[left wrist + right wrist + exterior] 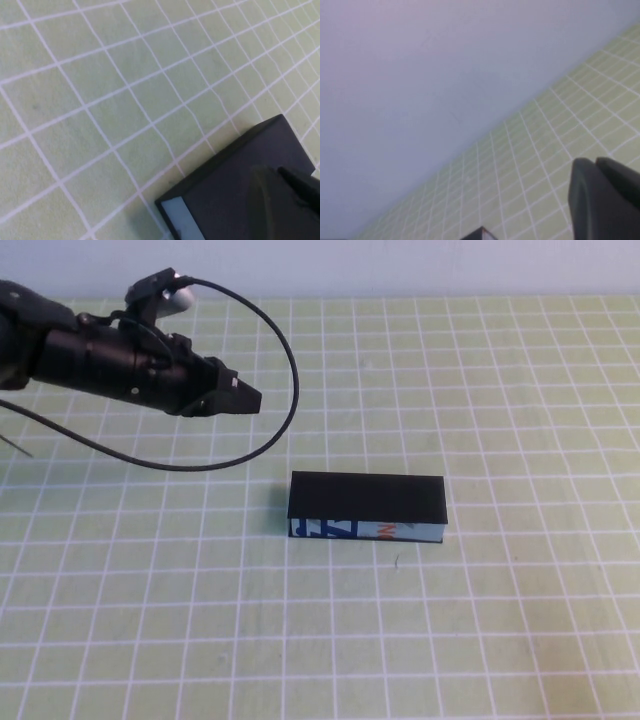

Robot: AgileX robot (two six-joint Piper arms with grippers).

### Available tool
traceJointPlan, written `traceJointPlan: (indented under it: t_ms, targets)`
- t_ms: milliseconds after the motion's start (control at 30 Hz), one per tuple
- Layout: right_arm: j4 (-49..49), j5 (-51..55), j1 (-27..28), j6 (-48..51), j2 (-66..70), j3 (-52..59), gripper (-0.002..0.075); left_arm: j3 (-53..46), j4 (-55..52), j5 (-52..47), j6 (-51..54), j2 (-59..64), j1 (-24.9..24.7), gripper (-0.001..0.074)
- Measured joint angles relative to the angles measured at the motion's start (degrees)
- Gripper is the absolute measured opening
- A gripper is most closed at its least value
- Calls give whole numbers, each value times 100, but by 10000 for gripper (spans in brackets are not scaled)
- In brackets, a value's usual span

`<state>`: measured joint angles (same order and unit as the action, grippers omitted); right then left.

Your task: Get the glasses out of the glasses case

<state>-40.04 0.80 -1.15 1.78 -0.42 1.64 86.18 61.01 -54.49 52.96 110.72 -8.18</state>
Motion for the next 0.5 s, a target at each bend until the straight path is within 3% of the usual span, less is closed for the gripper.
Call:
traceJointPlan:
  t_ms: [133,267,500]
  targets:
    - [-263,757,0,0,161,-288,-18,410,-61,-9,-36,453,-161,-4]
    - [-197,2034,0,157,1140,-1165,-18,872,-141,-9,-46,939,-459,-4]
    - [-47,4057,13,1418,3366,-2830,-18,1711,-151,-9,-145,1759,-734,-4]
